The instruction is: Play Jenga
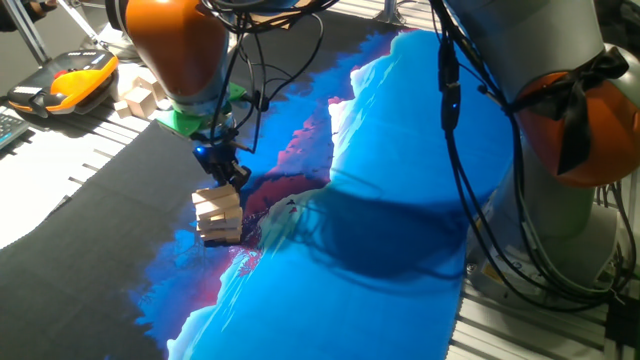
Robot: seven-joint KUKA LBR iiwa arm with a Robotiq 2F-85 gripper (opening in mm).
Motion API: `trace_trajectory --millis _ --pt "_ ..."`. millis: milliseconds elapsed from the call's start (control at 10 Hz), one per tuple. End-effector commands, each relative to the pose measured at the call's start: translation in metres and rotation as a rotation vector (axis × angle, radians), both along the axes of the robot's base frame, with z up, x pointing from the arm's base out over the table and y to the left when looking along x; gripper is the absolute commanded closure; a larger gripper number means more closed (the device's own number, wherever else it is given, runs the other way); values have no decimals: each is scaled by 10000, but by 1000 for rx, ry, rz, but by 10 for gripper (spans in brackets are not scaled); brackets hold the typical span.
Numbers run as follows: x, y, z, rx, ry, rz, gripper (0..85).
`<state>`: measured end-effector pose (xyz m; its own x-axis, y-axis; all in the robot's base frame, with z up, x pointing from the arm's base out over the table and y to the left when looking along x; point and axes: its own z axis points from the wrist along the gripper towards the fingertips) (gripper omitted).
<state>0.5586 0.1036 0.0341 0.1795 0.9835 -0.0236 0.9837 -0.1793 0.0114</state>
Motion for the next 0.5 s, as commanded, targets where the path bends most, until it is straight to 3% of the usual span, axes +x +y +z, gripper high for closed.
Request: trace_trajectory --millis 0,400 --pt "0 -2 -1 -1 2 -1 680" --pt "20 -33 6 -2 4 0 680"
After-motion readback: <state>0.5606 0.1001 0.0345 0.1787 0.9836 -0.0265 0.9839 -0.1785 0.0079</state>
